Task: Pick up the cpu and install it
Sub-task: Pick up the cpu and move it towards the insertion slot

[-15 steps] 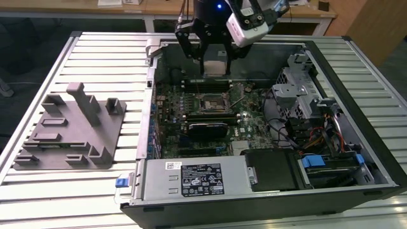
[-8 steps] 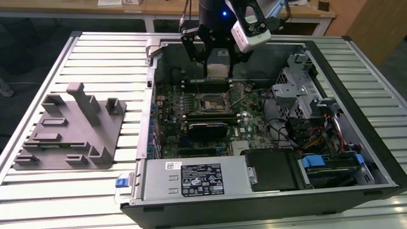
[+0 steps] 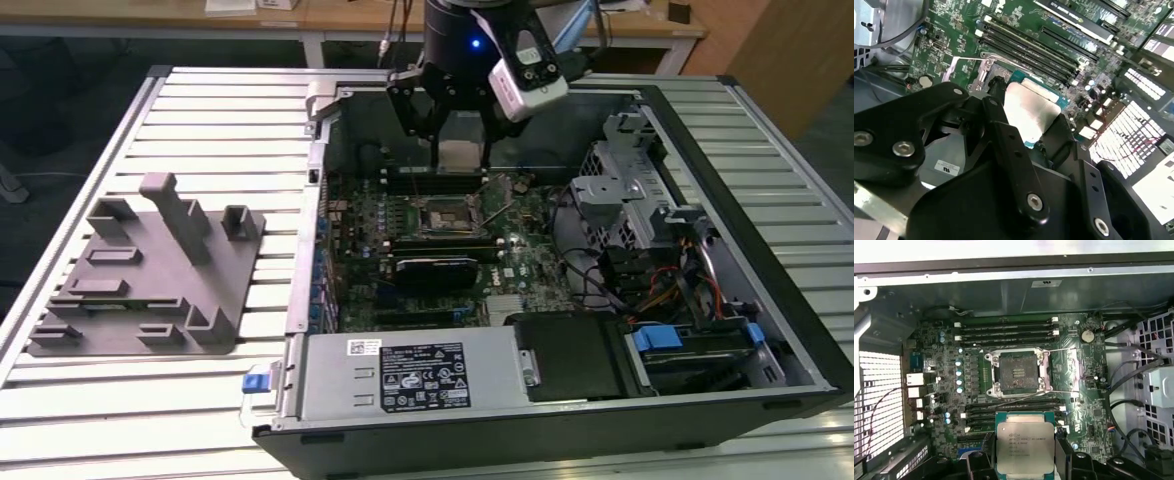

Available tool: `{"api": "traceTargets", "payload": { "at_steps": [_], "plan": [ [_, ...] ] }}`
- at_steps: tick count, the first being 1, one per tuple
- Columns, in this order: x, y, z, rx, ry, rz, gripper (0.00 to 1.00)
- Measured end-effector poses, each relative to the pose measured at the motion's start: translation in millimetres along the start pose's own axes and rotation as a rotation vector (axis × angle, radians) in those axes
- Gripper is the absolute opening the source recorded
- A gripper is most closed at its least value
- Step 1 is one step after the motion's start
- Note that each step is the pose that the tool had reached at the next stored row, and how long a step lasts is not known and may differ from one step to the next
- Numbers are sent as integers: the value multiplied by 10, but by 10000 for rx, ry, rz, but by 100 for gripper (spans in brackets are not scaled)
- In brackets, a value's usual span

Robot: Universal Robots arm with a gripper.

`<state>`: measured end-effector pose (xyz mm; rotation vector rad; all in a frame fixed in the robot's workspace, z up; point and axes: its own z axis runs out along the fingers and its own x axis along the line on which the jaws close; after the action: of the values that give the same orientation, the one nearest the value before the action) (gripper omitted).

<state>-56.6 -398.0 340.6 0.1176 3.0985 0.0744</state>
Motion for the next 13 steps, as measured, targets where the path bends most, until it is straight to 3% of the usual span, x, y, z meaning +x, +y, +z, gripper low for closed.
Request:
{"api": "traceTargets", "payload": {
  "at_steps": [5, 13],
  "plan": [
    [-29, 14, 92, 7, 81, 4, 55],
    [-31, 15, 234, 8, 99, 5, 55]
  ]
}}
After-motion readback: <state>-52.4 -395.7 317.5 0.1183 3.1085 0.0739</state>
